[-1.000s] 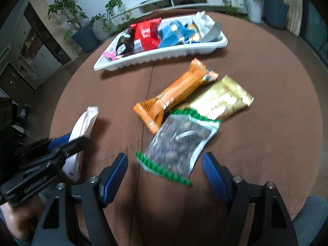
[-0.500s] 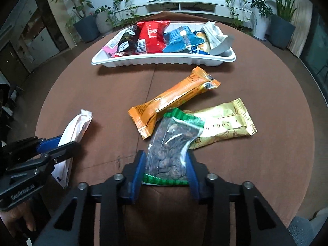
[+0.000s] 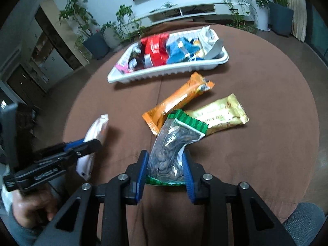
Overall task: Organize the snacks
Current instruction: 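Carry the white packet and nut bag over the white tray with both grippers, then open both grippers to drop the white packet and nut bag into the tray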
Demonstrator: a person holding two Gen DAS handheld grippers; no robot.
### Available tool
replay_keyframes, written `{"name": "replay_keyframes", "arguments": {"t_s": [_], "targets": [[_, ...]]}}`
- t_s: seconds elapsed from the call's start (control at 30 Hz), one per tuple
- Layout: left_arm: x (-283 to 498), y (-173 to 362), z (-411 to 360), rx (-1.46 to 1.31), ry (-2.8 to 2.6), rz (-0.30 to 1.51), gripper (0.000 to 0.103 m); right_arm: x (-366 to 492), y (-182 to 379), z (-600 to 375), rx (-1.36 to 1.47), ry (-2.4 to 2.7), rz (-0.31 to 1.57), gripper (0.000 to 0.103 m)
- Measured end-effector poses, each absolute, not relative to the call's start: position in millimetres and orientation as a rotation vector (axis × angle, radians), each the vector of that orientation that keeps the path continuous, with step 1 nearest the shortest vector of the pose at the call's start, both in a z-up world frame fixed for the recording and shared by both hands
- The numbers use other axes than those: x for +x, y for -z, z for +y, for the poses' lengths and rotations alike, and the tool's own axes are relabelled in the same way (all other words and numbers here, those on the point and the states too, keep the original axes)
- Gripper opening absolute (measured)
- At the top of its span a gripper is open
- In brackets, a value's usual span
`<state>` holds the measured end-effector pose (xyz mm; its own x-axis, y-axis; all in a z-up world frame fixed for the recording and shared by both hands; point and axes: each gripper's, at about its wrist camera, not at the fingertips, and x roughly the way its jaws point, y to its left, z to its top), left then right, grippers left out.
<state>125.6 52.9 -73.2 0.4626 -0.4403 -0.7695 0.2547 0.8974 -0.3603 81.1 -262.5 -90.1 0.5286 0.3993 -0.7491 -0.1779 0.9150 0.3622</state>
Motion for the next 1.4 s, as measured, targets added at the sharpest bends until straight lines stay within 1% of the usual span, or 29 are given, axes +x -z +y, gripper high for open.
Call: {"name": "replay_keyframes", "arguments": {"t_s": [0.27, 0.5, 0.6, 0.77, 0.97, 1.03, 1.2, 1.4], "targets": [[160, 31, 79, -0.258, 0.418, 0.926, 0.024, 109, 47, -309, 0.345, -0.34, 0.871, 0.035], [224, -11, 94, -0.256, 0.395, 0.851, 0.024, 175, -11, -319, 0.332, -0.381, 0.74, 0.035], [254, -20, 98, -0.266, 0.387, 0.84, 0.024, 214, -20, -307, 0.332, -0.42, 0.752, 0.035], [305, -9, 89, -0.241, 0.377, 0.873, 0.024, 284, -5, -272, 0.298, -0.448, 0.838, 0.035], [346, 25, 75, -0.216, 0.375, 0.923, 0.024, 340, 30, -239, 0.241, -0.42, 0.94, 0.036], [353, 37, 70, -0.213, 0.375, 0.933, 0.024, 352, 42, -232, 0.223, -0.409, 0.964, 0.036], [367, 49, 61, -0.2, 0.375, 0.942, 0.024, 365, 63, -227, 0.193, -0.39, 1.0, 0.036], [374, 56, 51, -0.186, 0.381, 0.944, 0.027, 367, 70, -225, 0.156, -0.388, 1.008, 0.038]]}}
